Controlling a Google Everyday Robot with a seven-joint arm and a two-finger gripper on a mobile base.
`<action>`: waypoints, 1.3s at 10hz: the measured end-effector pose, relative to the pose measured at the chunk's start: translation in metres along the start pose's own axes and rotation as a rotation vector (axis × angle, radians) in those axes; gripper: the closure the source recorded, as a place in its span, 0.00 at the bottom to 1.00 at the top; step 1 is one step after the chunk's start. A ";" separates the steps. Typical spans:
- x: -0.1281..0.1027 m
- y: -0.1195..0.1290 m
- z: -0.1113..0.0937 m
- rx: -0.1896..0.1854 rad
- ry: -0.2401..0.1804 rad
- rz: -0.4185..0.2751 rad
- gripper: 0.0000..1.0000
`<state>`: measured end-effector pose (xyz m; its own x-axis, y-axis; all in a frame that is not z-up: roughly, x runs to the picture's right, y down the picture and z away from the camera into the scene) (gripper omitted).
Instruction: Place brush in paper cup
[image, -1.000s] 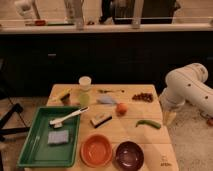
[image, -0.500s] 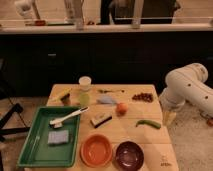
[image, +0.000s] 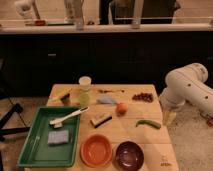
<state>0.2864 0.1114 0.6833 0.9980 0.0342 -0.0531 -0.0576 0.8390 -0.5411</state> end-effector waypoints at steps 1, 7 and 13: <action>0.000 0.000 0.000 0.000 0.000 0.000 0.20; -0.001 0.000 0.000 0.002 -0.004 -0.001 0.20; -0.088 0.001 0.006 0.019 -0.156 -0.013 0.20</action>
<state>0.1984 0.1127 0.6926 0.9906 0.1065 0.0858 -0.0460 0.8501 -0.5245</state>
